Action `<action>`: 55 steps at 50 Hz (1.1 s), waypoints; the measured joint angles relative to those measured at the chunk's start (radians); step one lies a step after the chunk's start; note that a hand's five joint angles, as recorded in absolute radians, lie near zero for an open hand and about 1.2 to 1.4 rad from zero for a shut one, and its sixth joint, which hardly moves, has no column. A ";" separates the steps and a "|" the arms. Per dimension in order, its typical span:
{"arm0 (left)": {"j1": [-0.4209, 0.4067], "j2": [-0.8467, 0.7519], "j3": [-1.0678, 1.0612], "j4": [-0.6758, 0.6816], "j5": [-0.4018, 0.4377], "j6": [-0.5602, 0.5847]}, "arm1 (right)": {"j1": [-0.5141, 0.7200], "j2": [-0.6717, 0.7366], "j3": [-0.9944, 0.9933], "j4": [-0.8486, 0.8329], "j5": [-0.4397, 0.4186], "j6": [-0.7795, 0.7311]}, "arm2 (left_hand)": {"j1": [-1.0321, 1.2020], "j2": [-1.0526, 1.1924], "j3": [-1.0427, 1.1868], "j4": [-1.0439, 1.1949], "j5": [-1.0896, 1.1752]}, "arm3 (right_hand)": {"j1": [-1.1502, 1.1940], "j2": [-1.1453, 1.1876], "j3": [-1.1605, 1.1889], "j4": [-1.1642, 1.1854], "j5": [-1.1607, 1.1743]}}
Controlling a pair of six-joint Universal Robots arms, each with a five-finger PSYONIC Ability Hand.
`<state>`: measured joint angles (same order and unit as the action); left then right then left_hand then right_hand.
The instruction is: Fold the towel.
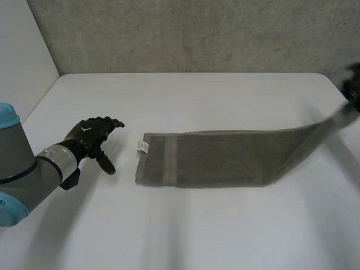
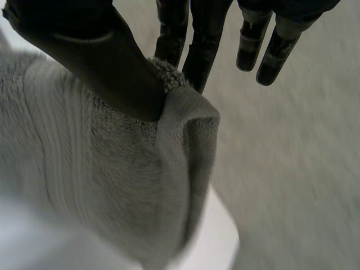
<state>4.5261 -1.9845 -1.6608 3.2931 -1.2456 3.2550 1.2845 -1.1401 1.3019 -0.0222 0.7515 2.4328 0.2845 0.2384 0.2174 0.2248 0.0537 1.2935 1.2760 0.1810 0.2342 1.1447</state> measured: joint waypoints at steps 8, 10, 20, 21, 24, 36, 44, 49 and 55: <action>0.000 0.008 -0.005 0.000 0.000 -0.002 | 0.357 0.012 -0.091 -0.022 0.016 0.096 | 0.000 0.000 0.000 0.000 0.000 | 0.000 0.009 0.000 0.000 0.000; 0.001 0.009 -0.005 0.000 -0.001 -0.003 | 0.446 0.040 -0.112 -0.035 0.031 0.101 | 0.000 0.000 0.000 0.000 0.000 | 0.000 0.009 0.000 0.000 0.000; 0.004 0.010 -0.012 0.010 -0.002 -0.003 | 0.817 0.278 -0.252 -0.131 0.151 0.099 | 0.000 0.000 0.000 0.000 0.000 | 0.000 0.009 0.000 0.000 0.000; 0.004 0.010 -0.013 0.011 -0.002 -0.003 | 0.844 0.305 -0.265 -0.141 0.160 0.099 | 0.000 0.000 0.000 0.000 0.000 | 0.000 0.009 0.000 0.000 0.000; 0.004 0.010 -0.015 0.014 -0.002 -0.003 | 0.898 0.363 -0.288 -0.158 0.173 0.099 | 0.000 0.000 0.000 0.000 0.000 | 0.001 0.009 0.000 0.000 0.000; 0.004 0.008 -0.020 0.014 0.000 -0.003 | 0.959 0.411 -0.234 -0.150 0.204 0.100 | 0.000 0.000 0.000 0.000 0.000 | -0.887 -0.863 0.000 0.000 -0.980; -0.016 0.009 0.000 0.014 0.001 -0.005 | 0.895 0.264 -0.111 -0.118 0.311 0.134 | 0.000 0.000 0.000 0.000 0.000 | -1.045 -1.024 0.000 0.000 -1.083; -0.066 0.006 0.017 0.014 0.001 -0.009 | 0.803 0.167 -0.004 -0.075 0.361 0.209 | 0.000 0.000 0.000 0.000 0.000 | -1.045 -1.024 0.000 0.000 -1.083; -0.131 -0.005 0.027 0.014 -0.002 -0.013 | 0.665 0.078 0.149 -0.048 0.365 0.337 | 0.000 -0.001 0.000 0.000 0.000 | -1.045 -1.024 0.000 0.000 -1.083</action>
<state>4.3947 -1.9895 -1.6337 3.3070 -1.2479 3.2421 1.9499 -1.0617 1.4510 -0.0704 1.1166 2.7699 0.2845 0.2374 0.2174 0.2248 0.0536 0.2486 0.2518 0.1810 0.2342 0.0616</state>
